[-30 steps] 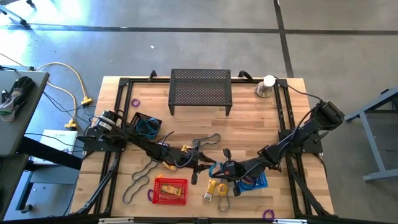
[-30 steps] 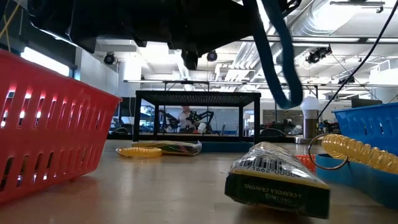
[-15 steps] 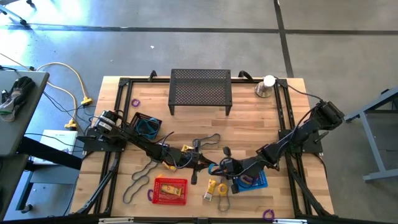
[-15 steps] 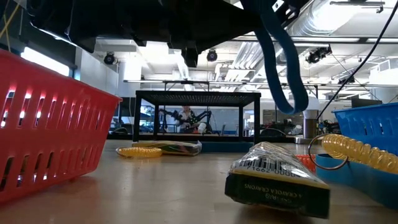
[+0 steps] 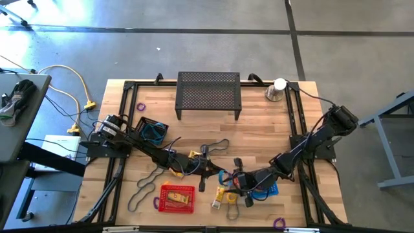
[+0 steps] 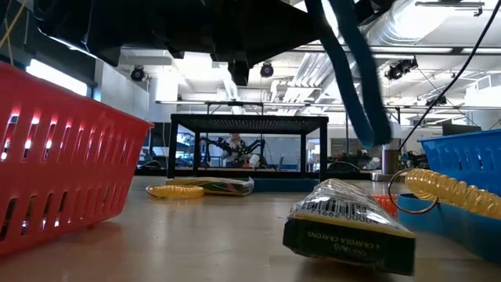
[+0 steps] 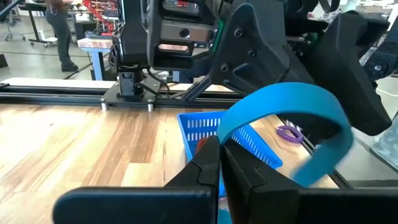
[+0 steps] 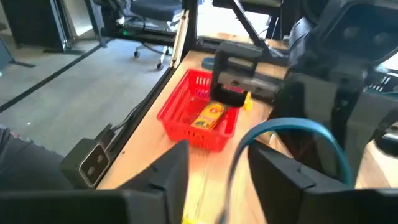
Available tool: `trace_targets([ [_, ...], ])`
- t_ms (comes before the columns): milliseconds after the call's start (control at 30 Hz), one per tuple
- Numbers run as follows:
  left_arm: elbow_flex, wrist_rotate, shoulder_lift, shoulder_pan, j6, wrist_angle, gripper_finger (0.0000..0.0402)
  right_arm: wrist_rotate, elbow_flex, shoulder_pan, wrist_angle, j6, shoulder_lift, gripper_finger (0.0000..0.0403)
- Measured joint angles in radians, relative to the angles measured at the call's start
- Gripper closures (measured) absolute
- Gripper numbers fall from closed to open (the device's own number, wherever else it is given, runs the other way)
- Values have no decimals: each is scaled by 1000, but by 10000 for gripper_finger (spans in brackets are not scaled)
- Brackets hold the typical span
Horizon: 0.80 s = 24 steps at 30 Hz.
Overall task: Pick & Place Office Desk Supplies
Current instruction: Put the blue rubber band into the black bin
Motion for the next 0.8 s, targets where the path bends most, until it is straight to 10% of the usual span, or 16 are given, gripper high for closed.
trace_targets([
  [467,0,-378,-199,-168,11,-355,401,337,0,125,-94,4,0,211],
  [800,0,-719,-512,-316,-90,-724,401,377,0,143,-140,39,0,211],
])
